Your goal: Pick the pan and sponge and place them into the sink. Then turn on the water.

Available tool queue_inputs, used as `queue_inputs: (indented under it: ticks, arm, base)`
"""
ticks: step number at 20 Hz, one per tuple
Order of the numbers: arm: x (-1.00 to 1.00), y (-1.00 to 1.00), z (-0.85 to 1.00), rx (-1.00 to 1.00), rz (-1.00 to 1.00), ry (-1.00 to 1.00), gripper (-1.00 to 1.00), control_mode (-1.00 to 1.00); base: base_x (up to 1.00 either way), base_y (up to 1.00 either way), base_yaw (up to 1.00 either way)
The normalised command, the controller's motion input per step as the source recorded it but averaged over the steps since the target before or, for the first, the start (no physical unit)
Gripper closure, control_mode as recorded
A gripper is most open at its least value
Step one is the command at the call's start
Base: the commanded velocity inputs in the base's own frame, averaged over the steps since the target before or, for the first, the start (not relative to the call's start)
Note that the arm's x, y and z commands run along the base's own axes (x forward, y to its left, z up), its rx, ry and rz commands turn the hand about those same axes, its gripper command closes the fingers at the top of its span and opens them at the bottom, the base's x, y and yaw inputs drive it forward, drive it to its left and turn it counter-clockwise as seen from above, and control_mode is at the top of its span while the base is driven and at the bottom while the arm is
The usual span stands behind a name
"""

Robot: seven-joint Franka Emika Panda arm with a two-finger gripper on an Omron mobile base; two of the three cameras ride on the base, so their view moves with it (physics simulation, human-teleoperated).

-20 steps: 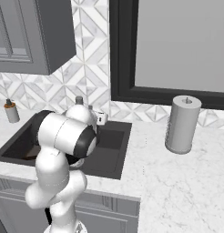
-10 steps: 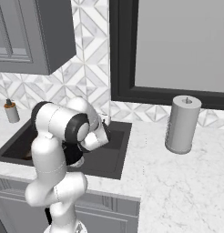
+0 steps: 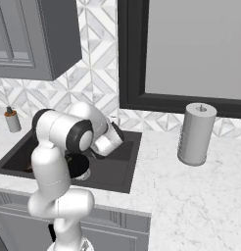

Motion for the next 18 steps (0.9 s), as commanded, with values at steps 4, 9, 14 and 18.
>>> queue_inputs:
  ticks: [4,9,14,18]
  arm:
    - [0.0,0.19,0.0,0.0,0.0,-0.09,-1.0,-1.0]
    - [0.13,0.15,-0.01,0.0,0.0,-0.04,-1.0,-1.0]
    - [0.25,0.08,-0.09,0.0,0.0,-0.03,-1.0,-1.0]
    - [0.11,0.0,-0.17,0.0,0.0,-0.03,-1.0,-1.0]
  base:
    - [0.0,0.0,0.0]
    - [0.0,0.0,0.0]
    - [0.0,0.0,0.0]
    - [0.0,0.0,0.0]
